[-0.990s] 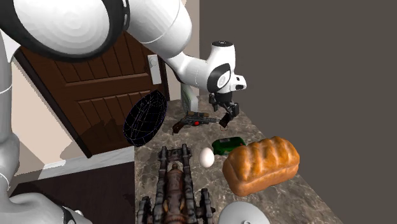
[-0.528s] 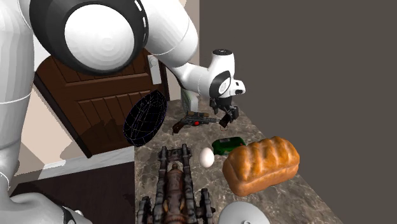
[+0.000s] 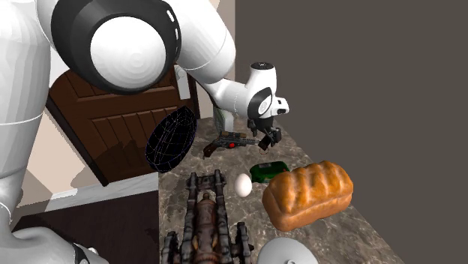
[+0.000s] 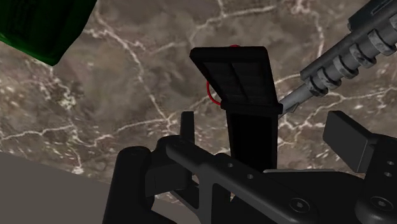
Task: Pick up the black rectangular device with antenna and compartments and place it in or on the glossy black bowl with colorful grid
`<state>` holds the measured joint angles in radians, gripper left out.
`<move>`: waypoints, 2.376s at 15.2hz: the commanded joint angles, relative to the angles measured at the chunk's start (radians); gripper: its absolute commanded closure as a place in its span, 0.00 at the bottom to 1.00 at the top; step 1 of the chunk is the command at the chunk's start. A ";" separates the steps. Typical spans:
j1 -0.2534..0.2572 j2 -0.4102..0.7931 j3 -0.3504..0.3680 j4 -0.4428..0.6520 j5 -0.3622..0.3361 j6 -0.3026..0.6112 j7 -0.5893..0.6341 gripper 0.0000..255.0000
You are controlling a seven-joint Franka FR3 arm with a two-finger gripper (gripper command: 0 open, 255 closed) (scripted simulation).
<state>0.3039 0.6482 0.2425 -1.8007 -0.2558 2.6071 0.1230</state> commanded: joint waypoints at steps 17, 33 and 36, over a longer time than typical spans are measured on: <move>0.059 0.273 -0.055 0.578 0.067 -0.570 0.068 0.00; 0.061 0.317 -0.061 0.564 0.060 -0.512 0.072 1.00; 0.061 0.317 -0.061 0.563 0.060 -0.512 0.072 1.00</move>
<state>0.3644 0.9653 0.1813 -1.2363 -0.1961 2.0950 0.1953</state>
